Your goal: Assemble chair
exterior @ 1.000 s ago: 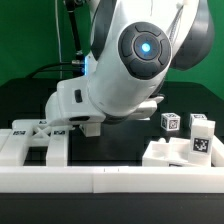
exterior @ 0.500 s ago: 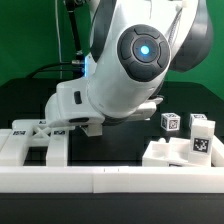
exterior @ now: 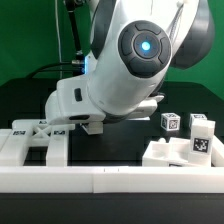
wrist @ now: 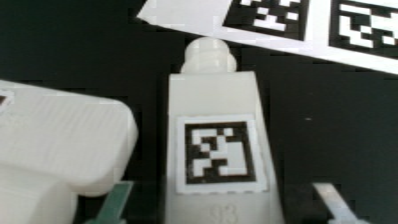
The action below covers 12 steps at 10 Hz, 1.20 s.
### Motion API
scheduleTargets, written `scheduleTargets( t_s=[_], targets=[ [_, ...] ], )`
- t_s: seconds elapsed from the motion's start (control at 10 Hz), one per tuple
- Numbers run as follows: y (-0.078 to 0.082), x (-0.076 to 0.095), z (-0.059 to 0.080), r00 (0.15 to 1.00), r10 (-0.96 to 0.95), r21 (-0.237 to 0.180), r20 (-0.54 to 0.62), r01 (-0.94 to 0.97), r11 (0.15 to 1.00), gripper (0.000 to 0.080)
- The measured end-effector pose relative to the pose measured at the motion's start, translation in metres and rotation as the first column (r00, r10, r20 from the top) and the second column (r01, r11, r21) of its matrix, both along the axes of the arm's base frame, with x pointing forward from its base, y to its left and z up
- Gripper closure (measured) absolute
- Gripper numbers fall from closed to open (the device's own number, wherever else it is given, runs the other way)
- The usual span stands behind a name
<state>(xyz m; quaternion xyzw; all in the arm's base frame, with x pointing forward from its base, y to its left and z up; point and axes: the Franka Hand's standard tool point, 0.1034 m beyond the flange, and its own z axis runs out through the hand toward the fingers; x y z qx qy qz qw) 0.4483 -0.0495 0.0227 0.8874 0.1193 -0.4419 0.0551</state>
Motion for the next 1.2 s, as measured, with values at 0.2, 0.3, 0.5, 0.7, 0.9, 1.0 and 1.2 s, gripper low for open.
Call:
scheduleTargets(
  t_s=[0.2,0.3,0.5,0.7,0.9,1.0,1.2],
  targets=[
    [0.009,0.009,0.018,1.0,-0.007,-0.01,0.005,0.007,1.0,0.051],
    [0.013,0.014,0.031,1.0,-0.015,-0.017,0.002,0.015,1.0,0.051],
    [0.014,0.022,0.053,1.0,-0.019,-0.012,0.023,0.019,1.0,0.0509],
    [0.014,0.025,0.05,0.999,-0.016,-0.009,0.046,0.017,1.0,0.0509],
    [0.014,0.038,0.048,0.987,-0.004,0.013,0.162,0.002,1.0,0.0509],
    [0.017,0.042,0.055,0.98,-0.004,0.018,0.198,0.001,1.0,0.0509],
    [0.029,0.067,0.07,0.95,0.003,0.025,0.312,-0.011,1.0,0.0509]
  ],
)
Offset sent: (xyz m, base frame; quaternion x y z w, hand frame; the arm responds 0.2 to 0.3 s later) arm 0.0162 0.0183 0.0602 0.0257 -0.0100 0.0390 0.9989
